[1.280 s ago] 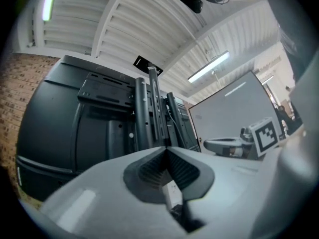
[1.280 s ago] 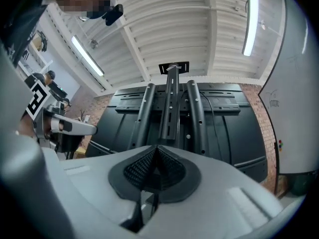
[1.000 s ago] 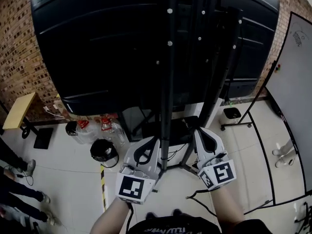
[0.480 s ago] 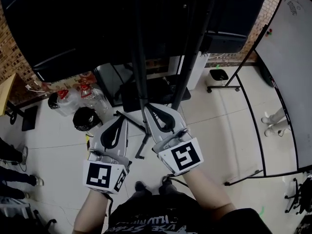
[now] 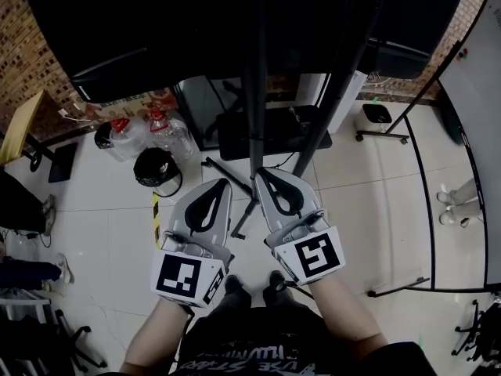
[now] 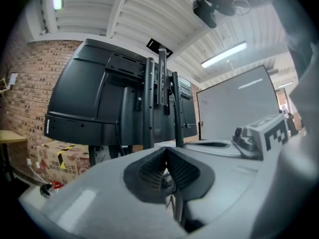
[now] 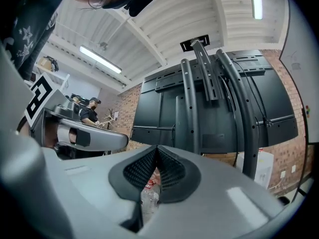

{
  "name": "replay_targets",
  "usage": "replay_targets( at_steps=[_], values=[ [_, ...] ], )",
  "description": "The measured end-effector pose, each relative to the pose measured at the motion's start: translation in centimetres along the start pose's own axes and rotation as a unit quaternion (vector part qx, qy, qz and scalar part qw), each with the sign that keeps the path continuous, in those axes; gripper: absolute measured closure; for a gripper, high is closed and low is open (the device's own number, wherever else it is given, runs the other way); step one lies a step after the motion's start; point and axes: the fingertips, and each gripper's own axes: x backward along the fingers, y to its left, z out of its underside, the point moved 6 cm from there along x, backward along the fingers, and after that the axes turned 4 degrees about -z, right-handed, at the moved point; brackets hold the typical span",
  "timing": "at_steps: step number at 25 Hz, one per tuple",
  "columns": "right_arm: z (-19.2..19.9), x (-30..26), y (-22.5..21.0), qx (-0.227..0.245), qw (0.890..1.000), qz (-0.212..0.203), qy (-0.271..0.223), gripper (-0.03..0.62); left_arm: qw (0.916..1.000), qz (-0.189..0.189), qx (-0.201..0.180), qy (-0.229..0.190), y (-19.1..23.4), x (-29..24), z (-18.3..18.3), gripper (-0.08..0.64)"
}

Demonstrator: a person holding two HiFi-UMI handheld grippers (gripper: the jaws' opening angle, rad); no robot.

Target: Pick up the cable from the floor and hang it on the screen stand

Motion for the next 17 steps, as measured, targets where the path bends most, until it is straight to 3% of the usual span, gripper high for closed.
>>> replay_targets(
  at_steps=[17],
  values=[
    [2.3, 0.2, 0.3, 0.006, 1.0, -0.019, 0.022, 0.584, 0.9994, -0.024, 0.017, 0.016, 0.7, 0.5, 2.0, 0.555]
  ],
)
